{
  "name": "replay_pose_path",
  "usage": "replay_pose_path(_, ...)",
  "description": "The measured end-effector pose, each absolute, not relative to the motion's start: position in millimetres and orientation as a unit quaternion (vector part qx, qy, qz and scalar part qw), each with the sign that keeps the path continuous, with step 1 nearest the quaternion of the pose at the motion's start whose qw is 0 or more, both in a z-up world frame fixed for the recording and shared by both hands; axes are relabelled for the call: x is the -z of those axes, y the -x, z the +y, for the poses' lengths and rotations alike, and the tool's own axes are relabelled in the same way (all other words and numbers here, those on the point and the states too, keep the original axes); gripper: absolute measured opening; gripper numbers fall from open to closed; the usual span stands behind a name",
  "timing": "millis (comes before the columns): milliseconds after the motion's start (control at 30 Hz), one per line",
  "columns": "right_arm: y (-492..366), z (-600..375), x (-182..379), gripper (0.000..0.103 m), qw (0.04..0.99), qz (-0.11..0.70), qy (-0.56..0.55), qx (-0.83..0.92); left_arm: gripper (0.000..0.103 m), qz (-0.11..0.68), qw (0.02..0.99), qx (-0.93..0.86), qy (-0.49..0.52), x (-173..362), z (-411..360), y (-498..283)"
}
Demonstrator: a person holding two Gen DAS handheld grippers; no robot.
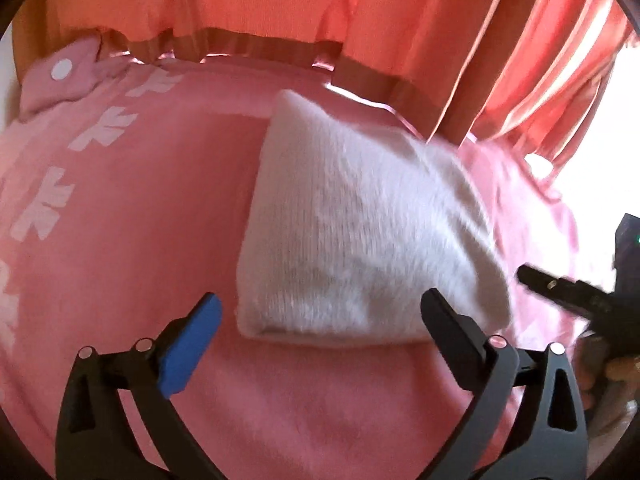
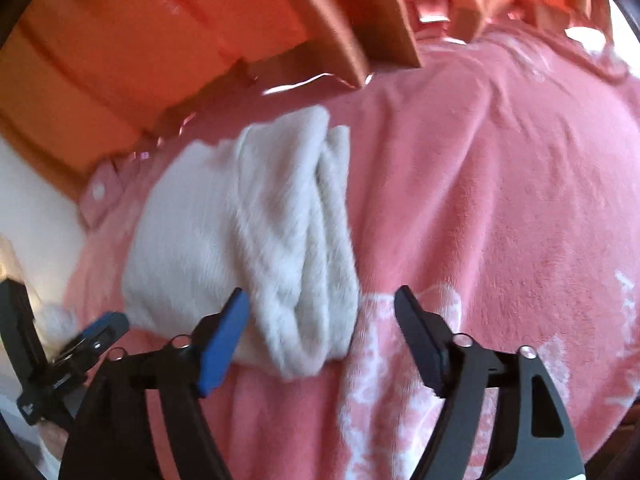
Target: Fold small clothes
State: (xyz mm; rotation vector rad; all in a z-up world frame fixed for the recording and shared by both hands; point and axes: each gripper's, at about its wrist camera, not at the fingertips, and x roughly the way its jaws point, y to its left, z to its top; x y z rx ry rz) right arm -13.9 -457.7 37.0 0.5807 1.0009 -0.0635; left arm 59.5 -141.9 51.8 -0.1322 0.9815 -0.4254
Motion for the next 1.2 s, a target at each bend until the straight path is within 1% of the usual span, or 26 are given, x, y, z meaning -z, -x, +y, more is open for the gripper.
replay_pose_path(100, -5, -465, -26, 0.075, 0.818, 0.478, -0.319, 0.009, 0.098, 0.485, 0.847, 0.198, 0.093, -45, -133, -89)
replay_pose_path(267, -32, -455, -1, 0.075, 0.794, 0.497, -0.349, -0.025, 0.098, 0.521, 0.813, 0.224, 0.135, -17, -134, -126)
replay_pose_path(367, -47, -442, 13, 0.081, 0.783, 0.512, -0.351, -0.029, 0.098, 0.533, 0.789, 0.261, 0.159, -3, -146, -138)
replay_pose_path(433, -54, -437, 18, 0.087, 0.781, 0.51, -0.36, -0.028, 0.098, 0.549, 0.769, 0.274, 0.18, 8, -153, -145)
replay_pose_path(467, -58, -434, 17, 0.087, 0.783, 0.509, -0.358, -0.025, 0.098, 0.557, 0.76, 0.274, 0.193, 12, -155, -149)
replay_pose_path(533, -65, -429, 14, 0.082, 0.786, 0.511, -0.346, -0.028, 0.098, 0.564, 0.753, 0.272, 0.204, 14, -160, -154)
replay_pose_path(567, -68, -425, 11, 0.071, 0.79, 0.511, -0.337, -0.028, 0.096, 0.563, 0.753, 0.273, 0.204, 11, -162, -155)
replay_pose_path(600, -69, -423, 7, 0.056, 0.793, 0.51, -0.331, -0.028, 0.089, 0.56, 0.756, 0.275, 0.201, 8, -163, -155)
replay_pose_path(633, -69, -424, 1, 0.047, 0.798, 0.507, -0.324, -0.03, 0.081, 0.554, 0.761, 0.278, 0.188, 0, -166, -154)
replay_pose_path(667, -67, -422, -11, 0.039, 0.807, 0.5, -0.312, -0.026, 0.076, 0.549, 0.766, 0.284, 0.177, -7, -168, -153)
replay_pose_path(700, -66, -420, -20, 0.036, 0.815, 0.492, -0.307, -0.023, 0.068, 0.541, 0.77, 0.292, 0.168, -15, -170, -152)
replay_pose_path(733, -64, -419, -30, 0.035, 0.822, 0.481, -0.303, -0.021, 0.063, 0.526, 0.776, 0.308, 0.159, -30, -171, -150)
replay_pose_path(800, -59, -412, -60, 0.033, 0.842, 0.452, -0.294, -0.018, 0.06, 0.507, 0.783, 0.324, 0.154, -51, -170, -148)
replay_pose_path(967, -36, -397, -150, 0.031, 0.896, 0.365, -0.25, -0.017, 0.058, 0.433, 0.803, 0.377, 0.161, -135, -158, -141)
replay_pose_path(1000, -30, -390, -176, 0.031, 0.911, 0.337, -0.237, -0.02, 0.058, 0.416, 0.807, 0.386, 0.161, -152, -155, -139)
replay_pose_path(1067, -20, -377, -221, 0.031, 0.935, 0.283, -0.214, -0.028, 0.059, 0.362, 0.824, 0.408, 0.152, -194, -137, -128)
replay_pose_path(1200, -16, -348, -282, 0.032, 0.957, 0.208, -0.192, -0.058, 0.061, 0.266, 0.855, 0.423, 0.139, -262, -104, -107)
